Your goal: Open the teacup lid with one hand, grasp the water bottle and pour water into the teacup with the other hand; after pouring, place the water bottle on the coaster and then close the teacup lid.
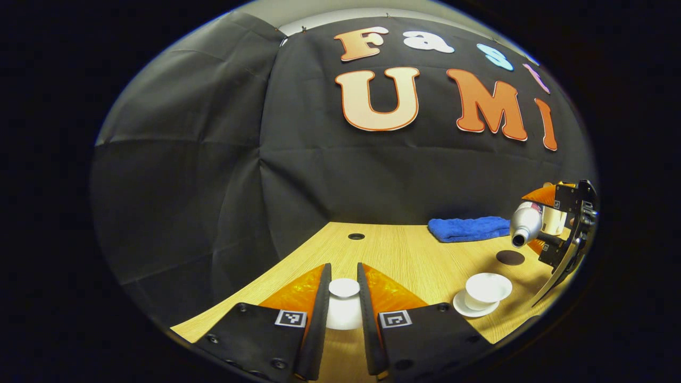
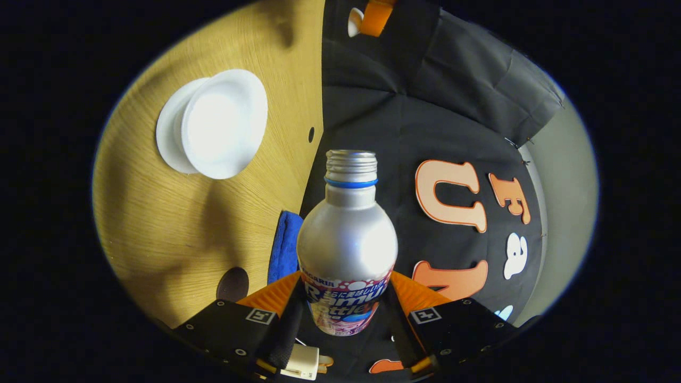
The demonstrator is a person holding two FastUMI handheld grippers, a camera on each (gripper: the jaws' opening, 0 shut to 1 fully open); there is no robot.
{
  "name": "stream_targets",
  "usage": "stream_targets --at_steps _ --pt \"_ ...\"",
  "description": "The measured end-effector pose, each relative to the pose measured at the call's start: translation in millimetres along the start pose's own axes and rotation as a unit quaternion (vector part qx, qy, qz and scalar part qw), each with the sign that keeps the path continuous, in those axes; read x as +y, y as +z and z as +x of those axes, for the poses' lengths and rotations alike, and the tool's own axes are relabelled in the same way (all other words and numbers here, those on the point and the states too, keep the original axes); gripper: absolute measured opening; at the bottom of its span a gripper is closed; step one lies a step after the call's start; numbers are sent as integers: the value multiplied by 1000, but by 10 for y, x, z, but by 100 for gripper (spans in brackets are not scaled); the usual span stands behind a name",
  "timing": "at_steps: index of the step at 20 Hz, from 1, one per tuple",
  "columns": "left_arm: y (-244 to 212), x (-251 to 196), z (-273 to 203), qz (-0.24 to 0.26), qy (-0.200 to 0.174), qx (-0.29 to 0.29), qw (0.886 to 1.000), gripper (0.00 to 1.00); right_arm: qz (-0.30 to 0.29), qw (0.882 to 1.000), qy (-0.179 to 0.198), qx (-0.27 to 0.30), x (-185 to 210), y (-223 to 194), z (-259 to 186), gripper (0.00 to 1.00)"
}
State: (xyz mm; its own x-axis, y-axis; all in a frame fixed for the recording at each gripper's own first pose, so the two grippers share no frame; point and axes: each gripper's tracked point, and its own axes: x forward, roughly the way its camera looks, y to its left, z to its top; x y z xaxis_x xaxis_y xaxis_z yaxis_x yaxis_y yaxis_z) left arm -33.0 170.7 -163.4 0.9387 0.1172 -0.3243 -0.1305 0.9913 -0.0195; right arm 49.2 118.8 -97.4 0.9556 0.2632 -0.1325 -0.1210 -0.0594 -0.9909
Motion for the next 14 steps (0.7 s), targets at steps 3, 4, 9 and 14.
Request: stream_targets --at_steps 3,4,9,14 --pt "-32 9 8 -1 1 5 1000 36 -40 999 -12 -9 -31 13 -4 77" --pt "-30 26 -5 0 3 5 1000 36 -52 998 -17 -9 -37 -4 6 77" --pt "24 41 -9 -1 9 -3 1000 36 -75 997 -29 -13 -64 -64 57 77" --pt "44 33 -34 3 10 -7 1000 36 -91 994 -57 -12 -292 -150 101 73"
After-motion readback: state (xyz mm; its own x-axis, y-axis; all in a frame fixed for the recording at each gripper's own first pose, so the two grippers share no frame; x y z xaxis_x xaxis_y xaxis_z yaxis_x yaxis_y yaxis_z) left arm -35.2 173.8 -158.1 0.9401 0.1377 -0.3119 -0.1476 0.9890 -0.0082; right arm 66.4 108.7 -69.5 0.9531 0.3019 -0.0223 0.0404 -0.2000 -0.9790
